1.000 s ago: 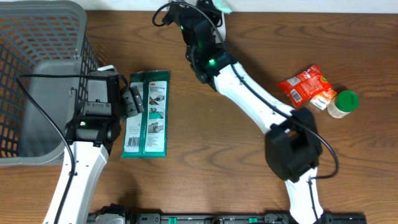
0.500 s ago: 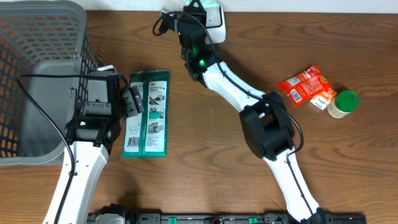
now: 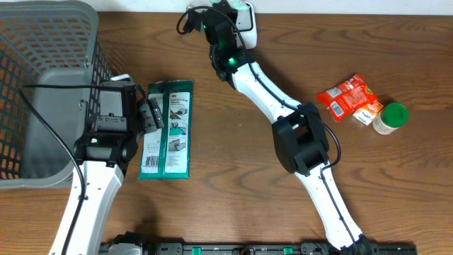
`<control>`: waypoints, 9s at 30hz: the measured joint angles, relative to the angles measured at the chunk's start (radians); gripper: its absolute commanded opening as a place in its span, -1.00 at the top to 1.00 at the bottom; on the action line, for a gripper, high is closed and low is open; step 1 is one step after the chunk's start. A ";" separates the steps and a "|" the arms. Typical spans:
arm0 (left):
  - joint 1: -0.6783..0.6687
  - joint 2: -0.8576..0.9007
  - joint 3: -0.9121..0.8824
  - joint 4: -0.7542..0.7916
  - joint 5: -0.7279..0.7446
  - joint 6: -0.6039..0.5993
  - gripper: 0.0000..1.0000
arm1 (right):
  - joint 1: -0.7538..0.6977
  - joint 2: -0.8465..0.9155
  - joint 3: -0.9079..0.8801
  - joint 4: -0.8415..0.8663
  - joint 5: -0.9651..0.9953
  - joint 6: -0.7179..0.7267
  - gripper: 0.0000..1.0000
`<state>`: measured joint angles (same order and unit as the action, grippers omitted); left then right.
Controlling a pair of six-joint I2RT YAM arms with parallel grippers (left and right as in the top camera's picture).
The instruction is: Scan the item barcode
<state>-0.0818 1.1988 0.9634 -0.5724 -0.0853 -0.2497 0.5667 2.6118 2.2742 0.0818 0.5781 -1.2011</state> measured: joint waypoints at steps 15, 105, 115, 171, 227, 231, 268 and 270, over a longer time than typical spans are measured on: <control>0.000 0.000 0.000 0.000 0.000 0.000 -0.74 | -0.029 0.025 0.003 0.011 -0.018 0.039 0.98; 0.000 0.000 0.000 0.000 0.000 0.000 -0.74 | 0.034 -0.026 0.022 -0.887 -0.579 1.044 0.60; 0.000 0.000 0.000 0.000 0.000 0.000 -0.75 | 0.039 -0.116 0.020 -1.353 -0.586 1.112 0.39; -0.021 0.246 0.001 0.239 0.698 -0.011 -0.04 | -0.185 -0.067 0.015 -1.353 -1.199 0.879 0.97; 0.067 0.121 0.001 0.185 0.367 -0.007 -0.86 | 0.010 0.083 0.014 0.212 0.102 -0.082 0.97; 0.067 0.121 0.001 0.186 0.367 -0.007 -0.85 | 0.002 0.095 0.014 0.288 0.103 -0.082 0.98; 0.067 0.121 0.001 0.187 0.367 -0.007 -0.86 | -0.008 -0.396 0.021 -0.797 0.063 0.787 0.98; 0.067 0.121 0.001 0.185 0.367 -0.007 -0.86 | -0.027 -0.465 0.024 -0.937 -0.024 0.881 0.98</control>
<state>-0.0147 1.3201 0.9642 -0.3870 0.2817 -0.2569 0.5400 2.1471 2.2986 -0.8547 0.5545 -0.3202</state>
